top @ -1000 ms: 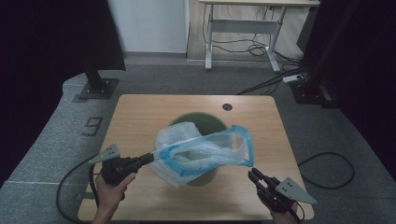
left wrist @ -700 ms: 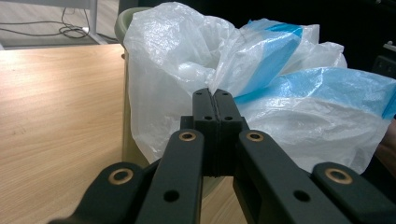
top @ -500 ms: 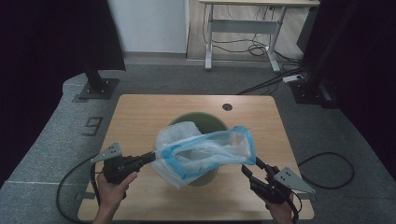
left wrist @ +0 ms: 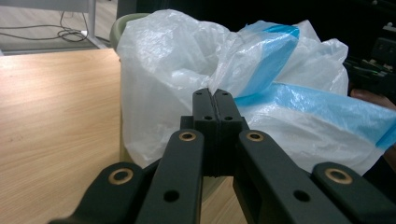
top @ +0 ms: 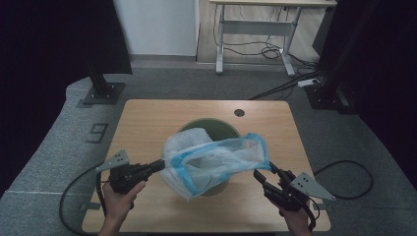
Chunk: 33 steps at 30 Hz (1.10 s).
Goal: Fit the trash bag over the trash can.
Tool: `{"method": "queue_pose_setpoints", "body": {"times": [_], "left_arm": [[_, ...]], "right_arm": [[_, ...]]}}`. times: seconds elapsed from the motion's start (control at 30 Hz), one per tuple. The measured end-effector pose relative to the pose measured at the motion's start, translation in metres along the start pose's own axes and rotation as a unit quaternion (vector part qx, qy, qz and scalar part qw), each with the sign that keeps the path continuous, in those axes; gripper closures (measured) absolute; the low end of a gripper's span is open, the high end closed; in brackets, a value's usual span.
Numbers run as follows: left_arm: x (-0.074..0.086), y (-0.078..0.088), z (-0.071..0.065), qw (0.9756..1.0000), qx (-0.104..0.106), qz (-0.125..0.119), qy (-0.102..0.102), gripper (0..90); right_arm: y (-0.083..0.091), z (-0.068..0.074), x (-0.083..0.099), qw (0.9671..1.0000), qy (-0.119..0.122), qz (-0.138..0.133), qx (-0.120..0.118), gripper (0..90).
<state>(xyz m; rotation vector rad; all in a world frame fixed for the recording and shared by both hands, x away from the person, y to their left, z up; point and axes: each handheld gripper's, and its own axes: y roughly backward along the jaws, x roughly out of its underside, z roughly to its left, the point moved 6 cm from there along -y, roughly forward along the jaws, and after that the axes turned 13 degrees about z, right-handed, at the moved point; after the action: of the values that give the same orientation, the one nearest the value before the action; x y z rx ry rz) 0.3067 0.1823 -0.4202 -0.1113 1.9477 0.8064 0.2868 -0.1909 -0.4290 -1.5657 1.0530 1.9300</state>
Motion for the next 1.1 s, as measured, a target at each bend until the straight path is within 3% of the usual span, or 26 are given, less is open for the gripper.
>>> {"method": "queue_pose_setpoints", "body": {"times": [0.27, 0.47, 0.67, 0.87, 1.1], "left_arm": [[-0.003, 0.001, -0.002, 1.0, 0.003, -0.003, -0.003, 89.7], [-0.002, 0.002, -0.003, 1.0, 0.006, -0.005, -0.003, 89.7], [-0.002, 0.002, -0.002, 1.0, 0.006, -0.006, -0.003, 89.7], [-0.003, -0.001, -0.002, 0.9999, 0.009, -0.006, -0.001, 89.7], [-0.003, 0.0, -0.004, 0.9999, 0.009, -0.007, -0.003, 89.7]], "right_arm": [[-0.016, 0.003, -0.025, 0.9999, 0.007, -0.01, -0.008, 54.8], [-0.028, 0.024, -0.017, 0.999, 0.036, 0.016, -0.023, 52.4], [-0.038, 0.024, -0.009, 0.9989, 0.021, 0.039, -0.014, 44.1], [-0.048, 0.035, -0.013, 0.9977, 0.024, 0.05, -0.038, 40.5], [-0.045, 0.048, -0.023, 0.9976, 0.013, 0.039, -0.056, 39.9]]}}
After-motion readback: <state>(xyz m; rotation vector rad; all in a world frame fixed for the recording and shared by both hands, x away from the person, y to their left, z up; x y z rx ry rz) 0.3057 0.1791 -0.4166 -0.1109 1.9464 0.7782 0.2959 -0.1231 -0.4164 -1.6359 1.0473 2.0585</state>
